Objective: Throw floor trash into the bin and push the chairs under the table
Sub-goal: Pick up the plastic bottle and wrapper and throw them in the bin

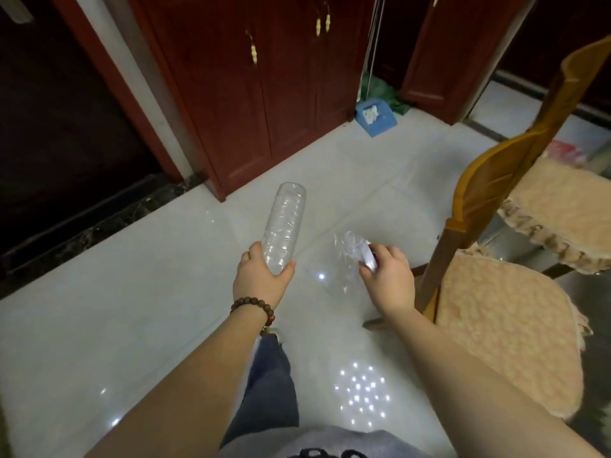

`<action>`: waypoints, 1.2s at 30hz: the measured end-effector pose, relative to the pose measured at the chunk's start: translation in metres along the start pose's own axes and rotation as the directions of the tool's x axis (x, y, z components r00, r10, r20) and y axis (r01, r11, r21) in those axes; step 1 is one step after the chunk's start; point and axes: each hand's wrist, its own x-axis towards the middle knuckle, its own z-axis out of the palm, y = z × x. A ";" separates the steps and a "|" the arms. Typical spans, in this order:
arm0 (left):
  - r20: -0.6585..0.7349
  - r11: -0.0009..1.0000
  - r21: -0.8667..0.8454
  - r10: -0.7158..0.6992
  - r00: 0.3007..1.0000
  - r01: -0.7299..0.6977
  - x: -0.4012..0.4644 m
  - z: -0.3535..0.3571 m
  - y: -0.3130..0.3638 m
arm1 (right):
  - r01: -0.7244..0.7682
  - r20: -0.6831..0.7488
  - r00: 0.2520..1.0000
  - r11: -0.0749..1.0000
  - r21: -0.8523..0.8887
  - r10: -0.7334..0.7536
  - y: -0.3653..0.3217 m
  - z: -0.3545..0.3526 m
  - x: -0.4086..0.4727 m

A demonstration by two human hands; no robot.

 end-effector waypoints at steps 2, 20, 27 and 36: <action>0.016 1.000 -0.001 0.027 1.000 -0.027 0.051 0.010 0.010 | -0.024 -0.013 1.000 1.000 0.007 0.024 -0.003 0.013 0.044; 0.256 0.947 0.014 0.307 0.917 -0.321 0.481 0.109 0.188 | -0.351 -0.233 0.901 0.931 0.102 0.365 -0.019 0.034 0.430; 0.348 0.897 -0.005 0.416 0.840 -0.442 0.582 0.219 0.283 | -0.460 -0.327 0.817 0.879 0.124 0.474 0.066 0.013 0.551; 0.450 0.852 -0.001 0.468 0.761 -0.524 0.698 0.384 0.493 | -0.584 -0.400 0.705 0.800 0.139 0.585 0.201 -0.089 0.739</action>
